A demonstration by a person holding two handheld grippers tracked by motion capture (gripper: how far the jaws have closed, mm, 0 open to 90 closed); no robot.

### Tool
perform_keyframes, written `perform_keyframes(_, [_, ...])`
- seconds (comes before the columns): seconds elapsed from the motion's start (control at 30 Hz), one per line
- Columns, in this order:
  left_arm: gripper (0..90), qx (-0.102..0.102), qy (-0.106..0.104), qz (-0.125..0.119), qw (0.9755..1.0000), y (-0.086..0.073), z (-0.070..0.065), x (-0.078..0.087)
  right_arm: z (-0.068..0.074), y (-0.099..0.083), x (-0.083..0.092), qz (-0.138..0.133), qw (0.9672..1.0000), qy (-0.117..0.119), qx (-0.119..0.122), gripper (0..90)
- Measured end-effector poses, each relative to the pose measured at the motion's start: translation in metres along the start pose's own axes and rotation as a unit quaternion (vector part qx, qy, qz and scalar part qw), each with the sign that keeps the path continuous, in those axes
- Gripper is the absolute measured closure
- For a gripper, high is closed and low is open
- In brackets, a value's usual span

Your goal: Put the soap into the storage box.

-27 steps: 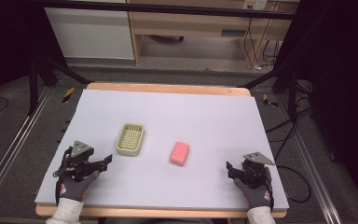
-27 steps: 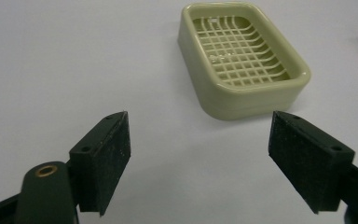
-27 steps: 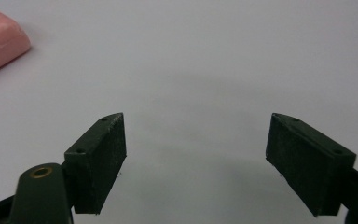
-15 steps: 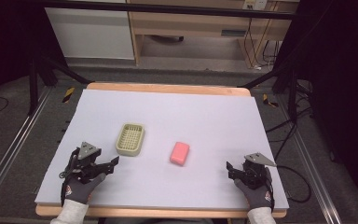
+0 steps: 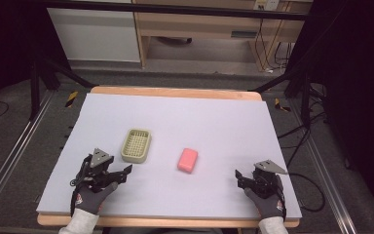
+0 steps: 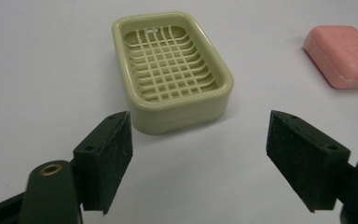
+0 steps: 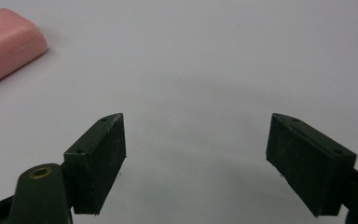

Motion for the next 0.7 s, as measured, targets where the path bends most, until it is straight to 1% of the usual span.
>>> perform_keyframes(0.07, [22.6,-0.004,-0.003,0.0,1.0,0.002,-0.003,0.0,0.0,0.0,0.0,0.0,1.0,0.0,0.001,19.8])
perform_keyframes(0.3, [23.1,-0.011,-0.006,-0.002,0.9999,0.005,-0.011,-0.002,0.002,0.0,0.0,-0.004,1.0,0.001,0.007,19.3])
perform_keyframes(0.37, [23.1,-0.009,-0.008,-0.004,0.9999,0.006,-0.012,-0.002,0.002,0.0,0.0,-0.004,1.0,0.001,0.007,19.2])
perform_keyframes(0.47, [23.3,-0.013,-0.01,-0.006,0.9998,0.008,-0.015,-0.003,0.002,0.0,0.001,-0.005,1.0,0.002,0.006,19.1])
perform_keyframes(0.5, [23.3,-0.02,-0.011,-0.007,0.9997,0.009,-0.017,-0.003,0.002,0.0,0.001,-0.004,1.0,0.002,0.006,19.1])
perform_keyframes(0.7, [23.3,-0.028,-0.016,-0.008,0.9994,0.012,-0.023,-0.006,0.002,-0.001,0.001,-0.002,1.0,0.002,0.006,19.0])
Point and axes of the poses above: each handheld gripper's, and its own axes: x roughly backward along the jaws, y roughly out of its top, z roughly to its left, the point moved 5 cm from there along -x, roughly forward along the jaws, and after that the axes turned 8 degrees about -y, right-handed, at the moved point
